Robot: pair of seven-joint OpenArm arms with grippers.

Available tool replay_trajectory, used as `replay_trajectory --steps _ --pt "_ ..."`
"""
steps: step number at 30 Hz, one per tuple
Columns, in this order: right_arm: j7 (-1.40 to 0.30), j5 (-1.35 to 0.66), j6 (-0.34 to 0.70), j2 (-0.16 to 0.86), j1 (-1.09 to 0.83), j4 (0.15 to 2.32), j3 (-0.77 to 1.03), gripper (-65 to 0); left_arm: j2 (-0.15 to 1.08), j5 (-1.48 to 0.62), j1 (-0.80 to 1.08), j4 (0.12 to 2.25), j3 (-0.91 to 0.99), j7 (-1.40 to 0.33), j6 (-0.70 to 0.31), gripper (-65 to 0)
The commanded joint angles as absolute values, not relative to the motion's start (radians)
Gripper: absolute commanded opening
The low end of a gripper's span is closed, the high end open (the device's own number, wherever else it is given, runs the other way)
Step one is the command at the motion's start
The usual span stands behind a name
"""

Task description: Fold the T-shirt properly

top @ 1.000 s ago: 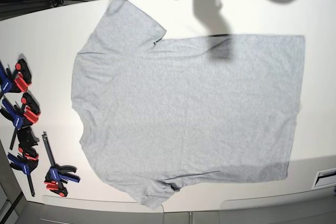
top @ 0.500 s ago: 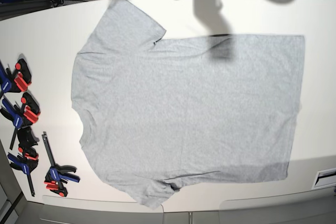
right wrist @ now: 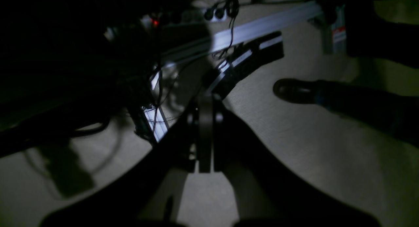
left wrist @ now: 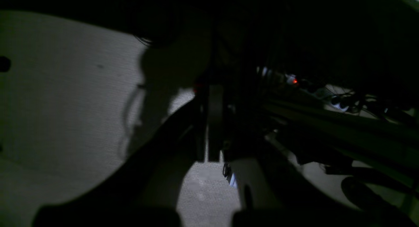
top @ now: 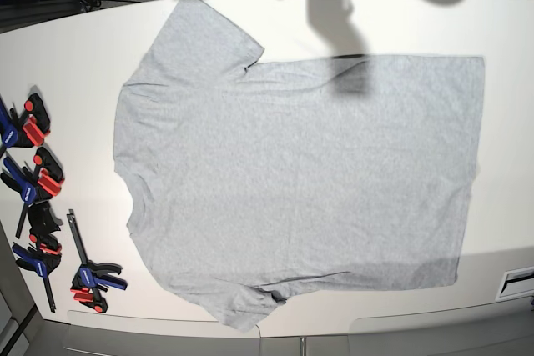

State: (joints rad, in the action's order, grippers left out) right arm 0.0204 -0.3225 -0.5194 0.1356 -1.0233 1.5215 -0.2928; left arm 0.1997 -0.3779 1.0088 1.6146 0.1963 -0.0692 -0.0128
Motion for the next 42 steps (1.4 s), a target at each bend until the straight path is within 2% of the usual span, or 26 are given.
replay_trajectory --steps 1,4,9,12,15,19,20,24,28,31,34,38,42 --pt "0.046 -0.308 -0.542 0.155 -1.057 1.58 -0.294 -65.0 0.203 -0.38 1.031 1.634 0.202 -0.059 -0.016 -65.0" --pt "0.046 -0.245 -0.603 0.207 -1.117 1.727 -0.288 -65.0 0.204 -0.38 1.031 1.636 0.204 -0.064 -0.015 -65.0" --pt "0.045 -0.213 -0.607 0.262 -1.181 1.947 -0.193 -65.0 0.214 -0.38 1.025 1.644 0.204 -0.06 -0.016 -65.0" --pt "0.041 -0.223 -0.578 0.263 -1.19 2.041 -0.113 -65.0 0.243 -0.376 1.029 1.673 0.212 -0.071 -0.015 -65.0" --pt "0.034 -0.278 -0.494 0.263 -1.192 2.098 -0.031 -65.0 0.256 -0.377 1.032 1.713 0.256 -0.108 -0.015 -65.0" --pt "0.034 -0.358 -0.264 0.263 -1.191 2.137 0.072 -65.0 0.26 -0.428 1.038 1.766 0.34 -0.15 -0.023 -65.0" --pt "0.033 -0.392 -0.194 0.261 -1.188 2.144 0.097 -65.0 0.268 -0.456 1.039 1.778 0.361 -0.166 -0.055 -65.0" --pt "-0.02 -0.518 0.112 0.233 -1.139 2.148 0.206 -65.0 0.305 -0.519 1.039 1.835 0.439 -0.277 -0.32 -65.0" --pt "-0.104 -0.728 0.444 0.148 -1.052 2.147 0.324 -65.0 0.341 -0.562 1.038 1.897 0.495 -0.345 -0.569 -65.0" --pt "-0.215 -0.865 0.582 0.081 -0.974 2.144 0.403 -65.0 0.356 -0.562 1.03 1.934 0.512 -0.344 -0.684 -65.0" --pt "-0.291 -0.971 0.591 0.043 -0.91 2.108 0.463 -65.0 0.355 -0.568 1.025 1.964 0.512 -0.344 -0.689 -65.0" --pt "-0.301 -1.094 0.583 0.007 -0.85 1.972 0.521 -65.0 0.355 -0.603 1.025 1.968 0.512 -0.34 -0.689 -65.0" --pt "-0.324 -1.241 0.5 -0.035 -0.812 1.81 0.555 -65.0 0.355 -0.604 1.025 1.968 0.512 -0.34 -0.689 -65.0"
